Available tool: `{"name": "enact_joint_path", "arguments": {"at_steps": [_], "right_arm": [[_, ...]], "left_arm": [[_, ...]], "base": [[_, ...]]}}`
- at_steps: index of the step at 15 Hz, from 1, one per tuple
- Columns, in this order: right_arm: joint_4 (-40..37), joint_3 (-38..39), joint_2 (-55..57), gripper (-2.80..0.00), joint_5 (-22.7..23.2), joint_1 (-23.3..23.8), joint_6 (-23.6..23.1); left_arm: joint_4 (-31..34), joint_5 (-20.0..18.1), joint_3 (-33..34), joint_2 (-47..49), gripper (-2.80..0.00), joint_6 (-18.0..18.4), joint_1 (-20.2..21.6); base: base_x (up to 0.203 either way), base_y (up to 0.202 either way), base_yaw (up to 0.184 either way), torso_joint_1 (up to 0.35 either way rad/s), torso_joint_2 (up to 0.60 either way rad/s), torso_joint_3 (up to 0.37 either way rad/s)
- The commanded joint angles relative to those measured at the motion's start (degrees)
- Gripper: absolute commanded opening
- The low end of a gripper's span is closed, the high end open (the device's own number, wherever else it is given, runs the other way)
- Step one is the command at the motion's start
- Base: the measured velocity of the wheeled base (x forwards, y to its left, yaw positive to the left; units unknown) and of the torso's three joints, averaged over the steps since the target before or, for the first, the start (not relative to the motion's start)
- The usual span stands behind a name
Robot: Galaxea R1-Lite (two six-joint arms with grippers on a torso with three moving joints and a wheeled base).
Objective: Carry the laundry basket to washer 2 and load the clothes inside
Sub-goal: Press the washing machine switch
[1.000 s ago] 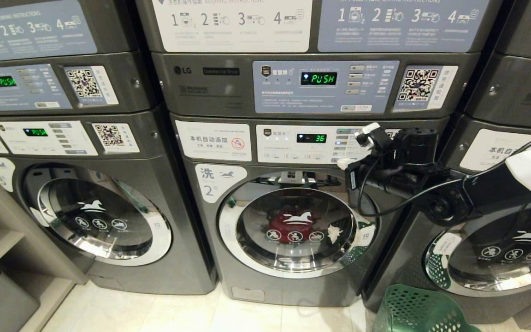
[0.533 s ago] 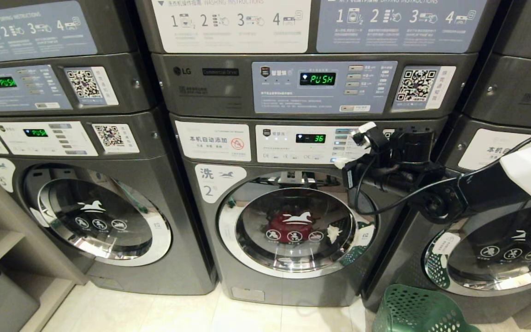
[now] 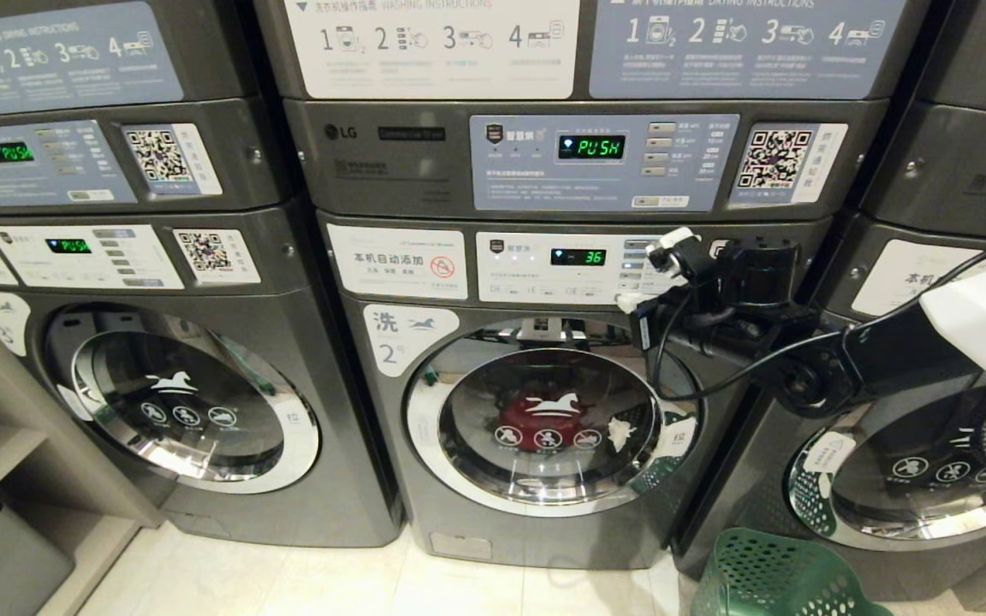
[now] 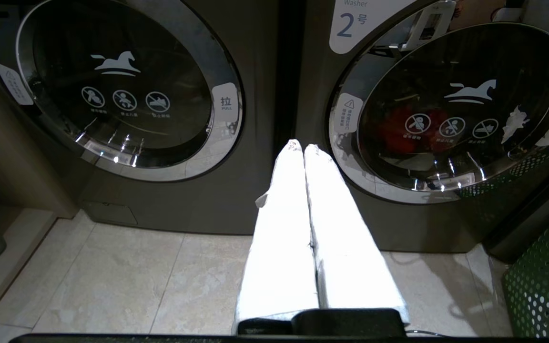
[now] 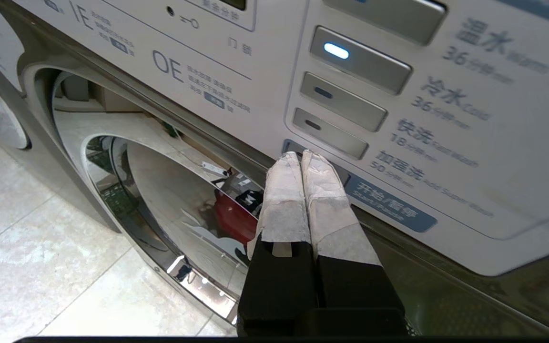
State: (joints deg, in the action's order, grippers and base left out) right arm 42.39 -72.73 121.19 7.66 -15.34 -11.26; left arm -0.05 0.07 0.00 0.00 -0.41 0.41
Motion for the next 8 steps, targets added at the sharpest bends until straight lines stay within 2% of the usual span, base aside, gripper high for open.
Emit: {"name": "enact_joint_path", "arguments": {"at_steps": [1, 8], "right_arm": [[0.1, 1.4, -1.5, -2.8, 0.1, 0.3, -0.1], [0.1, 6.1, -5.1, -2.8, 0.4, 2.0, -0.1]], "left_arm": [[0.0, 0.0, 0.0, 0.1, -2.8, 0.0, 0.0], [0.0, 0.0, 0.0, 0.1, -2.8, 0.0, 0.0]], "base": [[0.0, 0.0, 0.0, 0.0, 0.0, 0.0], [0.0, 0.0, 0.0, 0.0, 0.0, 0.0]]}}
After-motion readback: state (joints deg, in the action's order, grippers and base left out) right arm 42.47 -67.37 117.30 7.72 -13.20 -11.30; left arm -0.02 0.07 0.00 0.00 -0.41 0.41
